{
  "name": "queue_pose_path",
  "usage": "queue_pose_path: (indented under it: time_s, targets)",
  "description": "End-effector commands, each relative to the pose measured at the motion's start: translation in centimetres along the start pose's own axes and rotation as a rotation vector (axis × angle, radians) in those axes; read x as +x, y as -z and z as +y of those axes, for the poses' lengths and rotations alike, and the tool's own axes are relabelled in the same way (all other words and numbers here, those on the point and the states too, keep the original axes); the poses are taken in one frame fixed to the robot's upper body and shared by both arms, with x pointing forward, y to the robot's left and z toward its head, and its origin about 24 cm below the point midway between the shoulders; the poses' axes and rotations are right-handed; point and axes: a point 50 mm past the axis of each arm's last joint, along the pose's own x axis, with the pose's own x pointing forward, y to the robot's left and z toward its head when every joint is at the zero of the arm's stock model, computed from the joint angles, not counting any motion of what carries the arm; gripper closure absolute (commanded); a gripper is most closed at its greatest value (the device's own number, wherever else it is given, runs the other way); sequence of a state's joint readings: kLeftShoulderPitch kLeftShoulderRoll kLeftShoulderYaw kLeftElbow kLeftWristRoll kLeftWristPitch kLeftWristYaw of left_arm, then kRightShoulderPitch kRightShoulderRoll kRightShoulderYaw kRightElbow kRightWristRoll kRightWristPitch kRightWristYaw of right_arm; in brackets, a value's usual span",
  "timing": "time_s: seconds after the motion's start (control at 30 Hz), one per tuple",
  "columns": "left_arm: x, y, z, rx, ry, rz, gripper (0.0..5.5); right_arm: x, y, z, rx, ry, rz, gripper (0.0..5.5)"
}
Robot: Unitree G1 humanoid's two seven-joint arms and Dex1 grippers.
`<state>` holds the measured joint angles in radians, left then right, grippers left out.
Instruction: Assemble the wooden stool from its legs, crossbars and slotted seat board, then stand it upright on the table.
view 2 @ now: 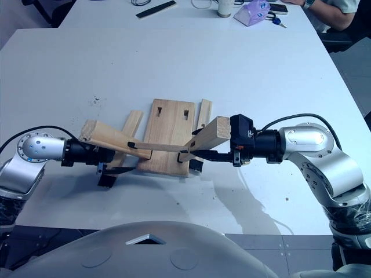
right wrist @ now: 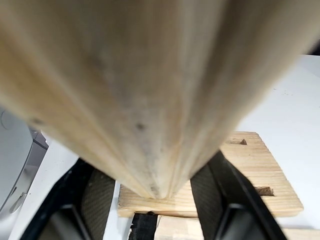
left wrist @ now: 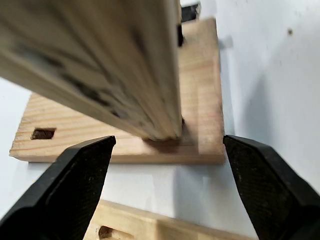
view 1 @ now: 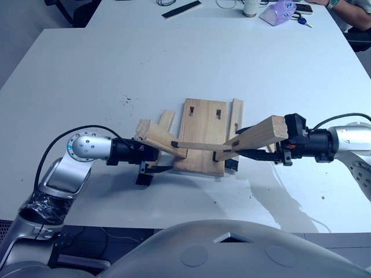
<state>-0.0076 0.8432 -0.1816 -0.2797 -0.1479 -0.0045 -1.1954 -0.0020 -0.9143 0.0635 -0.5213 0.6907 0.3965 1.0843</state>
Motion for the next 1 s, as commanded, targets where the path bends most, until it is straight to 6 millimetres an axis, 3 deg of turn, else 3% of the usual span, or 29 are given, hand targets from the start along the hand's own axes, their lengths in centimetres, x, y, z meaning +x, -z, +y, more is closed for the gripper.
queue_pose_path:
  time_s: [0.03, 0.47, 1.0]
  targets:
    - [0.9, -1.5, 0.1, -0.02, -0.016, -0.073, 1.49, 0.9, 4.1, 1.9, 0.202, -0.114, 0.155, 3.46]
    - [0.5, 0.2, 0.9, -0.128, -0.099, -0.028, 1.49, 0.5, 3.5, 2.0, 0.174, -0.093, 0.143, 3.46]
    - [1.3, -1.1, 0.7, -0.088, -0.094, -0.06, 1.49, 2.6, 3.9, 0.9, 0.167, -0.154, 0.199, 3.46]
